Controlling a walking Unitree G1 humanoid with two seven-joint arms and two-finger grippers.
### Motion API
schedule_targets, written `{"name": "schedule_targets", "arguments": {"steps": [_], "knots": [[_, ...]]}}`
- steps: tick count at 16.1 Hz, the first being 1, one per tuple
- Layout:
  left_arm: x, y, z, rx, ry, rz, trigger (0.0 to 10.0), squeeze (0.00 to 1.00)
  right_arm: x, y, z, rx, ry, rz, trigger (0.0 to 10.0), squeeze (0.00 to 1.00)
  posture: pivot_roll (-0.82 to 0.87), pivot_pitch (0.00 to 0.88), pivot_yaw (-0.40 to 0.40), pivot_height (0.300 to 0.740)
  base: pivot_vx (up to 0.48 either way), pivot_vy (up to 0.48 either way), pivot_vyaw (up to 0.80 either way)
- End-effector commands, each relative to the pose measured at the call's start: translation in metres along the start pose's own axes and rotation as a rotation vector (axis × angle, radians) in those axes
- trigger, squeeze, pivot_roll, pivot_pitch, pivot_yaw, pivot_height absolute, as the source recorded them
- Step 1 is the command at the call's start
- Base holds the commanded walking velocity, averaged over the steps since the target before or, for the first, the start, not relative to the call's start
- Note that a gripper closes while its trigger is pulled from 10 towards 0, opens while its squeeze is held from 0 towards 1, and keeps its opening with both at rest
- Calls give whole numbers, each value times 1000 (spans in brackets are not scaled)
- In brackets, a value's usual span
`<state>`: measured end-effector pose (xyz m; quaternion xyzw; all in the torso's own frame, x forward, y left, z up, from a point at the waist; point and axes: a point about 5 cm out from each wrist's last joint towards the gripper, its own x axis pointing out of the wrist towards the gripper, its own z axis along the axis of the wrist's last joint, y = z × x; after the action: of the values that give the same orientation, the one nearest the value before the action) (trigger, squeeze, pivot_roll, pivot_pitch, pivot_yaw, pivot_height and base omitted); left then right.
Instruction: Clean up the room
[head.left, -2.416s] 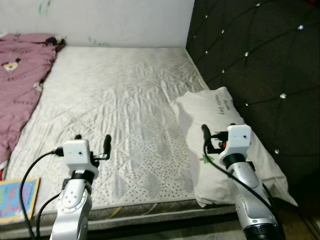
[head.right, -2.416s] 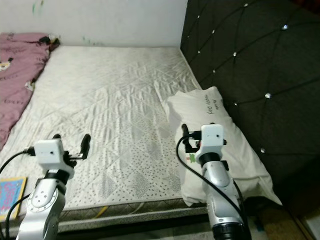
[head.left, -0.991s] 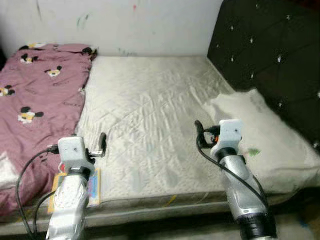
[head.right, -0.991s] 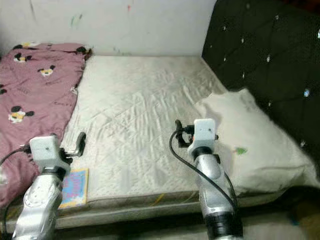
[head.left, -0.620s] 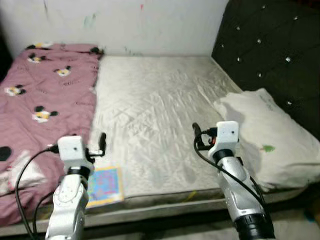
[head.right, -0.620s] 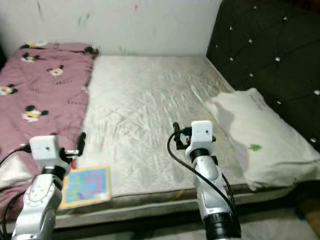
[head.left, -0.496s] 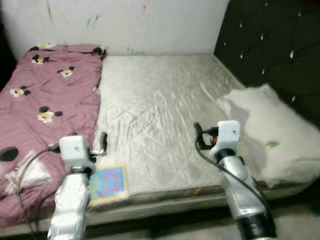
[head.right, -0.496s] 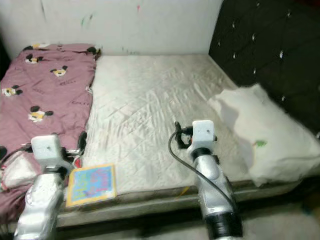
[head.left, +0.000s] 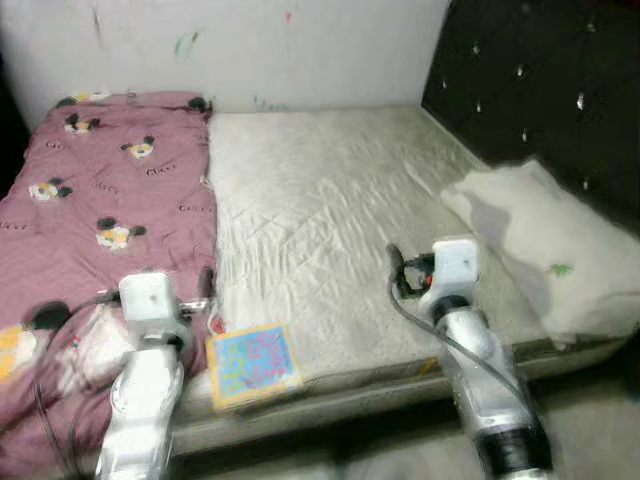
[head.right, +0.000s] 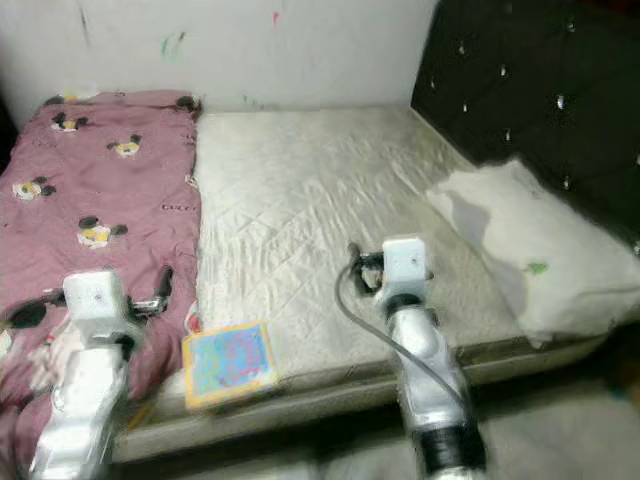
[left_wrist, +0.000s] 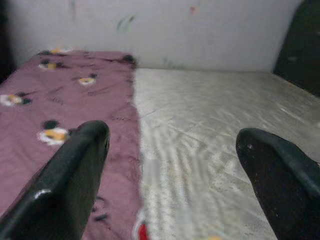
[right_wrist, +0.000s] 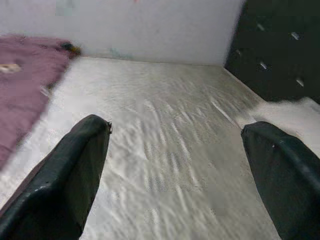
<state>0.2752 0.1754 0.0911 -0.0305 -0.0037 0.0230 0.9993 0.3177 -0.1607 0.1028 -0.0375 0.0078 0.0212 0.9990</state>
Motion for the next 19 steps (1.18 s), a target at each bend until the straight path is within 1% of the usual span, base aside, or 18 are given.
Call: {"name": "schedule_targets", "arguments": {"steps": [1,3,9,19], "knots": [[1,5,1,20,0,14,10000,0,3,2,5,4,-16,-3,10000,0,43,0,-41,740,0,480,0],[0,3,4,31,-31,-12,10000,0,3,0,5,-21,-19,-22,10000,0,43,0,-40,740,0,0,0],[2,1,6,20,-39,-34,10000,0,3,-1,2,-26,-10,-31,10000,0,38,0,-36,740,0,0,0],[3,-1,7,15,-51,-50,10000,0,4,1,1,-29,-4,-22,10000,0,38,0,-35,740,0,0,0]]}}
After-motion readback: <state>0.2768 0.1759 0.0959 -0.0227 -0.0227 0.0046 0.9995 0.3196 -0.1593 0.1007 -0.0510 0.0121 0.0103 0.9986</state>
